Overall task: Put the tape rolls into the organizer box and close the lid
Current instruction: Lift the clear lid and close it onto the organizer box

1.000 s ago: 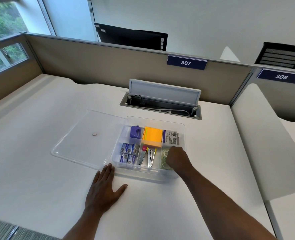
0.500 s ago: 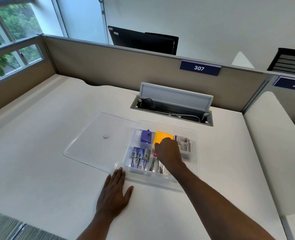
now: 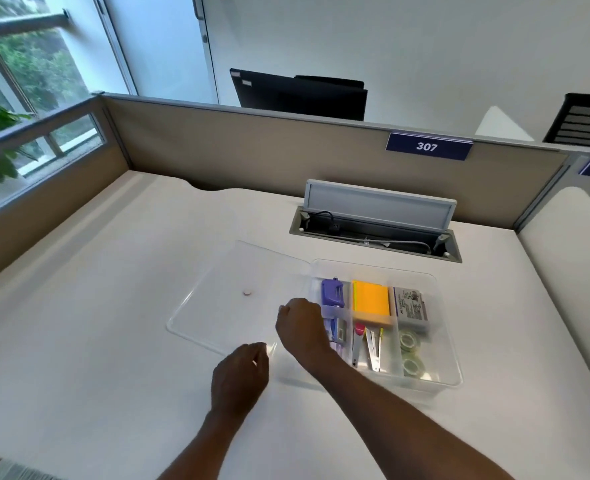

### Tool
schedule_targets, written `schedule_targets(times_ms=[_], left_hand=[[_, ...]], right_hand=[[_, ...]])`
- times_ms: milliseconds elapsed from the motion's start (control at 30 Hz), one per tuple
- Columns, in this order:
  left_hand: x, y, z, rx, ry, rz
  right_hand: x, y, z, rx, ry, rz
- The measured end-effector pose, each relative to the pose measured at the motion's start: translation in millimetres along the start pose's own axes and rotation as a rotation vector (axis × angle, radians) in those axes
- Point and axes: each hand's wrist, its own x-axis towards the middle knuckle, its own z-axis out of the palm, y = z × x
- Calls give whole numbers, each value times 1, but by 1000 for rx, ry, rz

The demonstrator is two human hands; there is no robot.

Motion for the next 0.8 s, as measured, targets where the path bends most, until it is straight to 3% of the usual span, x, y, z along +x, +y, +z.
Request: schedule_targets(times_ms=[167,333,467,633,800], left_hand=[[44,-34,-27,-44,109,-20],[80,-66,-36,-50,174,-17],[109,-93,-36,3,58,-94],[134,-111,-37,81,-106,-208],[151,-116,-44,88,-101,-265]], right_hand=[[1,-22,42,-16,-74,133],[10,-16,64,-10,-255,339],[17,-21,78,-140,-216,380],[38,-35,85,177,-111,577],[55,-38,86,406,-125,703]])
